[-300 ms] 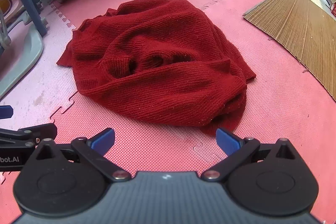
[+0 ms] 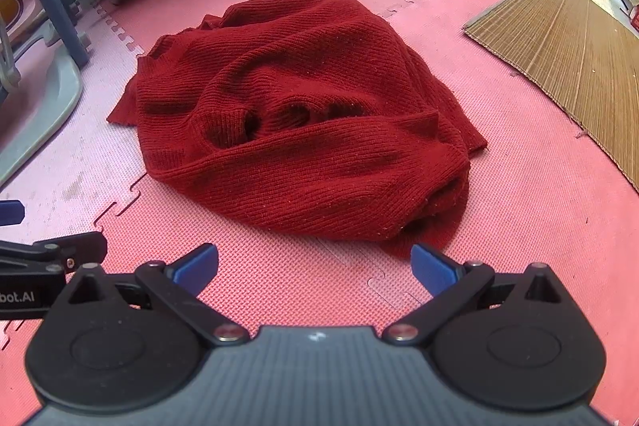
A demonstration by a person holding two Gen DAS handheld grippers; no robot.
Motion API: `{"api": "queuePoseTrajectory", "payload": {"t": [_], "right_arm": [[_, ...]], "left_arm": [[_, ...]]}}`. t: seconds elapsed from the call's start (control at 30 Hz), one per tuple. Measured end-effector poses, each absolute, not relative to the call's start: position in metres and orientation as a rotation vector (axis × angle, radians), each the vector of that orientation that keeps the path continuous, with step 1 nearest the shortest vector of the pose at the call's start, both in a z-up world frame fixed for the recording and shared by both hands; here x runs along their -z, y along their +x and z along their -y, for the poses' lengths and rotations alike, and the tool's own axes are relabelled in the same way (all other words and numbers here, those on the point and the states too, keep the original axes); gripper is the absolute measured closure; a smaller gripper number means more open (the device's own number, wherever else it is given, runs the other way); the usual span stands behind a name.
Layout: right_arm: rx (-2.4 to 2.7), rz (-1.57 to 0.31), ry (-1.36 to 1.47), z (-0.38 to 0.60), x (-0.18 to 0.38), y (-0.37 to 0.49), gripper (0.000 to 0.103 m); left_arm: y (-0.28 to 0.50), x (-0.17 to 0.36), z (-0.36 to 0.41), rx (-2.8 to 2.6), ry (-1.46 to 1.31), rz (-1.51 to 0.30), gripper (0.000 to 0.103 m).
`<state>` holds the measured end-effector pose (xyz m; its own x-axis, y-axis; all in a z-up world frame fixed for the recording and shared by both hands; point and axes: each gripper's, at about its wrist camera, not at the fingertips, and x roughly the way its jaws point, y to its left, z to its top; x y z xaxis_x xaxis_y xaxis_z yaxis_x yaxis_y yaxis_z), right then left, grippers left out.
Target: Fold clothes
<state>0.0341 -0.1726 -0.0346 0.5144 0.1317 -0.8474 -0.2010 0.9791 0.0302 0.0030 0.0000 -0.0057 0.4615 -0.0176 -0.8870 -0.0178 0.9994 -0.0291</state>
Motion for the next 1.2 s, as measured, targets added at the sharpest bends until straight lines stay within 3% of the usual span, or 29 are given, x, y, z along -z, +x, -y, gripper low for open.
{"api": "queuePoseTrajectory", "payload": {"t": [1.2], "right_arm": [[-0.192,-1.01,-0.116,0.172,0.046,0.046,0.0]], "left_arm": [[-0.001,0.011,-0.008,0.016,-0.08,-1.091,0.0]]}}
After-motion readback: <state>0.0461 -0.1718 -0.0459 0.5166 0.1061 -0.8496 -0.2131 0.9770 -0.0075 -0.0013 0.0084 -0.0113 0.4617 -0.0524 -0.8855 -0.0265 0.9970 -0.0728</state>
